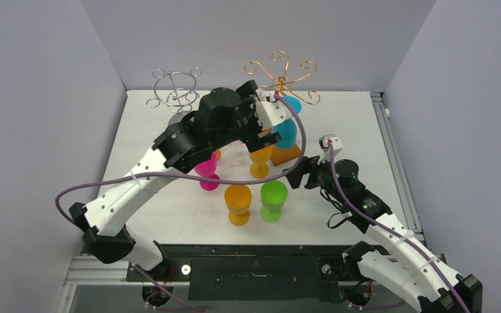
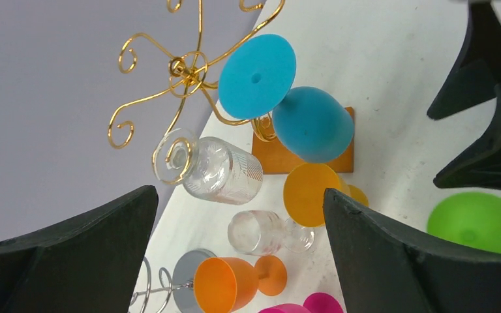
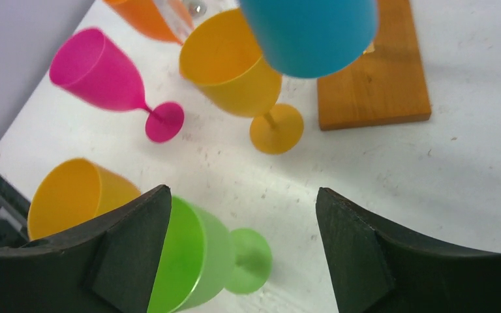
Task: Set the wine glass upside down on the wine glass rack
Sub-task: Turn the wine glass upside down at the wine rack, then pick up the wine glass at the center of the board, then turn the wine glass upside down at the wine rack.
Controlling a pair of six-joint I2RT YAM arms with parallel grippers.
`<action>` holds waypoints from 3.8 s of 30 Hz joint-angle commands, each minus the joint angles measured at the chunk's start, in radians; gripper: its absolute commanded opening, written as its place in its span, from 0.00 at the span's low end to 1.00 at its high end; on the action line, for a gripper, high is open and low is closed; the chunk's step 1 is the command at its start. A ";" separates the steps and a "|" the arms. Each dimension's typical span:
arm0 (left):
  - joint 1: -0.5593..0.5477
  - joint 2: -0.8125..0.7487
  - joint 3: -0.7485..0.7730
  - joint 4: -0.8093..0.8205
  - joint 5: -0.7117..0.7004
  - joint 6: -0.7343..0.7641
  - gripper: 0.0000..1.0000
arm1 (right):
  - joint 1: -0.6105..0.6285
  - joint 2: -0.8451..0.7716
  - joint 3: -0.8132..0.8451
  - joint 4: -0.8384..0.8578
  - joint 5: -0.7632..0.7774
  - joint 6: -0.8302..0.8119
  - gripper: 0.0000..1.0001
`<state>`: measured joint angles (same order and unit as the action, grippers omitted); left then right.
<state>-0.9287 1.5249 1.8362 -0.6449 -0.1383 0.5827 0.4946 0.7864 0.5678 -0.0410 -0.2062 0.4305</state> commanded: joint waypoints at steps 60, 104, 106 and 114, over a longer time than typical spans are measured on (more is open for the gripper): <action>0.282 -0.091 0.012 -0.240 0.797 -0.643 0.73 | 0.090 -0.063 0.609 -0.192 -0.085 -0.092 0.00; -0.099 -0.424 -0.269 0.296 0.054 0.595 0.00 | 0.229 0.162 0.700 -0.308 -0.367 -0.067 0.82; -0.102 -0.421 -0.265 0.294 0.054 0.606 0.00 | 0.230 0.156 0.681 -0.310 -0.386 -0.089 0.83; -0.114 -0.393 -0.225 0.265 0.058 0.613 0.00 | 0.230 0.190 0.624 -0.253 -0.521 -0.155 0.83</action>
<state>-1.0328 1.1198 1.5551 -0.4381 -0.0719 1.1763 0.7208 0.9607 1.2037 -0.3874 -0.6189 0.3153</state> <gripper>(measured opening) 0.018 0.828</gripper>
